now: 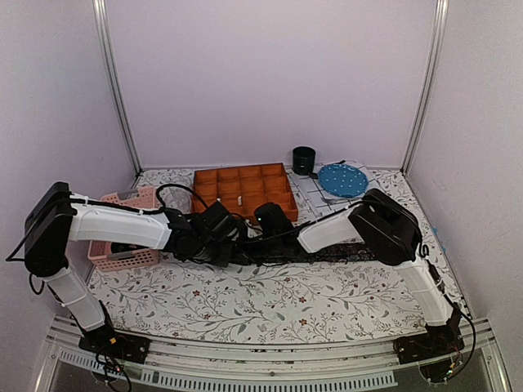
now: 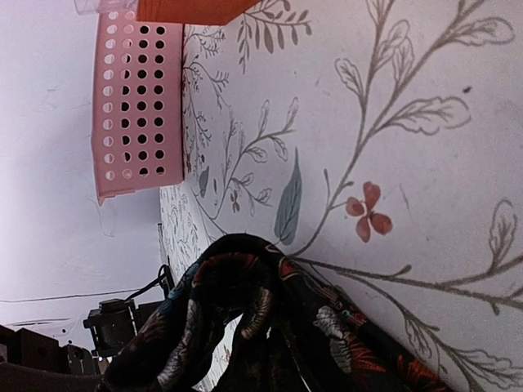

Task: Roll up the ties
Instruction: Roll the tie at the center of the board.

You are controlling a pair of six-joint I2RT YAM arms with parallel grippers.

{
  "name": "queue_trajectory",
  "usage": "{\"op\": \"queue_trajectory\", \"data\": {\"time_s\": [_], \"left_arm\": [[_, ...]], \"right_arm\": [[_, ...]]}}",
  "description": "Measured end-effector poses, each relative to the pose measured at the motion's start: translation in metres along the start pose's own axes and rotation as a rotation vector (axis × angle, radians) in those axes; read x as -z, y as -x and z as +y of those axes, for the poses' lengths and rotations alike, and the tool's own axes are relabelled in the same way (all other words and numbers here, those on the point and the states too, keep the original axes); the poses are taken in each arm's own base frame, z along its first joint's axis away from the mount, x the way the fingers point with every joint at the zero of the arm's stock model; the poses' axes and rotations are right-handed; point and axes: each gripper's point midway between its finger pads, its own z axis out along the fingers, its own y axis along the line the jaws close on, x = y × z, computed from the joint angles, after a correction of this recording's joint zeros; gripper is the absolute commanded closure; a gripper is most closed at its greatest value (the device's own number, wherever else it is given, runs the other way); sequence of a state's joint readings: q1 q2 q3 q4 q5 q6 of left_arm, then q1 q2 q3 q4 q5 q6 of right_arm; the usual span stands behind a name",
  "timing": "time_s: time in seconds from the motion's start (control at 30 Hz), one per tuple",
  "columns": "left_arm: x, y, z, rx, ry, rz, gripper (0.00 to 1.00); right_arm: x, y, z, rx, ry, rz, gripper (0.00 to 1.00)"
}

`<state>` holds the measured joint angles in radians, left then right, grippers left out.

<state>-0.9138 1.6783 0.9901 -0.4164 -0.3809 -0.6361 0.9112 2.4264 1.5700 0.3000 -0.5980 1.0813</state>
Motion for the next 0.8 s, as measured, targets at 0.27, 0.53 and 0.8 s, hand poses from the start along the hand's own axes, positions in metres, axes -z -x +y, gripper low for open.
{"op": "queue_trajectory", "data": {"time_s": [0.27,0.53,0.8], "left_arm": [[-0.002,0.004,0.007,0.013,0.017,-0.006,1.0],[-0.002,0.005,0.01,0.017,0.028,-0.01,1.0],[-0.002,0.005,0.012,0.012,0.038,-0.012,1.0]], "right_arm": [[0.018,-0.003,-0.006,-0.013,-0.002,-0.014,0.96],[0.028,-0.003,-0.012,-0.034,-0.044,-0.028,0.95],[0.042,-0.005,-0.006,-0.035,-0.073,-0.051,0.93]]}}
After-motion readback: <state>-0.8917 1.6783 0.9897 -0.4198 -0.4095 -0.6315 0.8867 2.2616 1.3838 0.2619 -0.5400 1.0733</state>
